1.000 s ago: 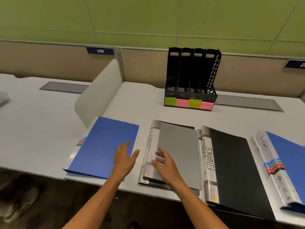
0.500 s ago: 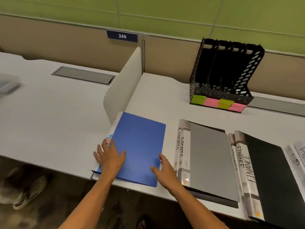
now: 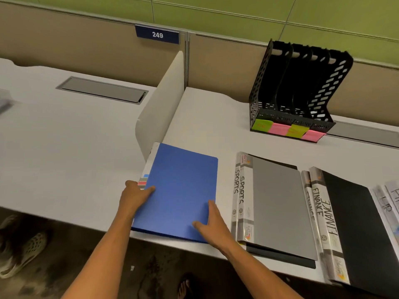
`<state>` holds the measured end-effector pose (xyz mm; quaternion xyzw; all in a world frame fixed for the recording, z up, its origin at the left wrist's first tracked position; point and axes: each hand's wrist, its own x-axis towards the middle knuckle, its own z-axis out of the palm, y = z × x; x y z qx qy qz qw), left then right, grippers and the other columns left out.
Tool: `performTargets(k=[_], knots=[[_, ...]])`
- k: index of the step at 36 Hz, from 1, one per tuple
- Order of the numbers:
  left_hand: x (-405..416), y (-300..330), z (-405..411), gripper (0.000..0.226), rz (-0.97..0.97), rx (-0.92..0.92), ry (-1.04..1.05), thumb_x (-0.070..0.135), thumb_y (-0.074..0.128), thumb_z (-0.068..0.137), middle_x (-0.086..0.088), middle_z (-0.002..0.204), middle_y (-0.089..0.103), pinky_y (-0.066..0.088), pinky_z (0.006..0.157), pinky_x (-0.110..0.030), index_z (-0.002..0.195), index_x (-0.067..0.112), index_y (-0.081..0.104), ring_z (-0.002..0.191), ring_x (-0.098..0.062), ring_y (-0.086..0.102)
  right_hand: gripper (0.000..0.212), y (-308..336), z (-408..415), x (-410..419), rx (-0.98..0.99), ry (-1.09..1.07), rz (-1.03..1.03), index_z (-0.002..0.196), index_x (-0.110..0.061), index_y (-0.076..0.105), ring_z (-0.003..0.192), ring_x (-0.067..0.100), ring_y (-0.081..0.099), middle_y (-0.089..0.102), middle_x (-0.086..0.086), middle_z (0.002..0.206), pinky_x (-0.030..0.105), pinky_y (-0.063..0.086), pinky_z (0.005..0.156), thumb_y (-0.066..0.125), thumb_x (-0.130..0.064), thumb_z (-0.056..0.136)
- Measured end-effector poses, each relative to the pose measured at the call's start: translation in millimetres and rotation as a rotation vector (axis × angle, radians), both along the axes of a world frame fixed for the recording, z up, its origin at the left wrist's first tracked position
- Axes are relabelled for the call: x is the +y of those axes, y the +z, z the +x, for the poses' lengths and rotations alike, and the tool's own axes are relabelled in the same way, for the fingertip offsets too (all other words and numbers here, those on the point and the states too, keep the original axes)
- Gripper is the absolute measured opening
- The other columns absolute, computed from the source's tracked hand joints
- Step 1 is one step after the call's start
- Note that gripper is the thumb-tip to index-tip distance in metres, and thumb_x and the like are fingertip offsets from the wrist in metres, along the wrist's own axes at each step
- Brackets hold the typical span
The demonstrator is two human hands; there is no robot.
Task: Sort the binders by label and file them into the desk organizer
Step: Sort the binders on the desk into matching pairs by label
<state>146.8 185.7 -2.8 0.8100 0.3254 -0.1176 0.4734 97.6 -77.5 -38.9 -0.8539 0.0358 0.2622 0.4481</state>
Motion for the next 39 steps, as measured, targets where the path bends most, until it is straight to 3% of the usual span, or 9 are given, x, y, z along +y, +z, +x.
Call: performTargets(k=[4,8,12,15,18,21,27,35,39], knots=[[4.4,13.9,-1.4,0.033,-0.185,0.028,0.006,0.038,0.073,0.089,-0.014,0.104,0.073,0.056,0.071,-0.038,0.097,0.006,0.067,0.085,-0.029,0.071,0.089,3.6,1.0,-1.9,0.001,-0.047,0.046,0.16,-0.019,0.006,0.153,0.016,0.013,0.009,-0.005,0.168,0.036,0.019,0.121,0.063,-0.035,0.094],[-0.4,32.1,-5.6,0.04,-0.322,-0.005,0.022,0.031,0.075,0.089,-0.015,0.111,0.073,0.054,0.096,-0.056,0.116,0.005,0.062,0.099,-0.036,0.071,0.09,4.0,1.1,-5.6,0.002,-0.064,0.084,0.161,-0.02,0.005,0.153,0.017,0.014,0.009,-0.005,0.168,0.039,0.02,0.123,0.064,-0.036,0.094],[-16.1,63.4,-13.4,0.053,-0.492,-0.052,0.006,0.024,0.083,0.08,-0.015,0.103,0.077,0.059,0.084,-0.059,0.124,0.01,0.057,0.091,-0.038,0.075,0.082,6.1,2.5,-16.9,-0.012,-0.116,0.15,0.157,-0.031,0.017,0.149,0.015,0.025,0.025,-0.014,0.159,0.036,0.029,0.117,0.066,-0.038,0.092],[-37.6,93.2,-21.1,0.061,-0.46,-0.105,-0.025,0.026,0.089,0.072,-0.012,0.099,0.077,0.061,0.074,-0.057,0.12,0.021,0.053,0.084,-0.037,0.076,0.061,17.9,1.6,-28.4,0.001,-0.198,0.316,0.135,-0.058,0.029,0.137,0.007,0.04,0.039,-0.036,0.137,0.029,0.038,0.105,0.067,-0.044,0.091],[-66.9,125.6,-30.4,0.065,-0.353,-0.195,-0.1,0.033,0.091,0.067,-0.006,0.106,0.075,0.062,0.075,-0.056,0.118,0.028,0.051,0.081,-0.032,0.077,0.074,27.5,5.1,-40.9,0.008,-0.29,0.389,0.152,-0.042,0.023,0.147,0.019,0.035,0.031,-0.016,0.159,0.043,0.037,0.113,0.064,-0.053,0.092],[-111.2,160.2,-48.0,0.058,-0.175,-0.313,-0.206,0.043,0.088,0.07,0.005,0.106,0.068,0.063,0.069,-0.043,0.11,0.037,0.046,0.082,-0.024,0.075,0.087,40.2,10.4,-62.7,0.008,-0.38,0.459,0.158,-0.034,0.016,0.146,0.023,0.035,0.029,-0.005,0.163,0.048,0.034,0.115,0.062,-0.059,0.089],[-211.2,207.0,-88.9,0.059,0.014,-0.537,-0.37,0.043,0.085,0.073,0.024,0.102,0.058,0.047,0.061,-0.014,0.113,0.037,0.042,0.085,-0.005,0.065,0.108,69.7,-0.2,-124.1,-0.109,-0.503,0.794,0.149,-0.035,0.037,0.128,0.018,0.057,0.058,-0.006,0.142,0.051,0.043,0.112,0.081,-0.074,0.058],[-331.3,245.4,-126.2,0.066,0.039,-0.707,-0.53,0.042,0.087,0.069,0.028,0.102,0.054,0.048,0.053,-0.007,0.117,0.038,0.042,0.085,-0.002,0.063,0.071,106.1,-36.4,-247.0,-0.343,-0.603,0.91,0.138,-0.034,0.054,0.122,0.019,0.063,0.066,-0.003,0.133,0.05,0.053,0.101,0.078,-0.059,0.077],[-392.2,252.3,-131.6,0.063,-0.12,-0.746,-0.571,0.034,0.087,0.069,0.024,0.103,0.058,0.042,0.054,0.003,0.118,0.035,0.047,0.088,0.022,0.056,0.07,120.9,-59.8,-322.4,-0.456,-0.696,0.888,0.139,-0.027,0.054,0.123,0.018,0.062,0.066,-0.004,0.133,0.048,0.052,0.102,0.081,-0.049,0.078]])
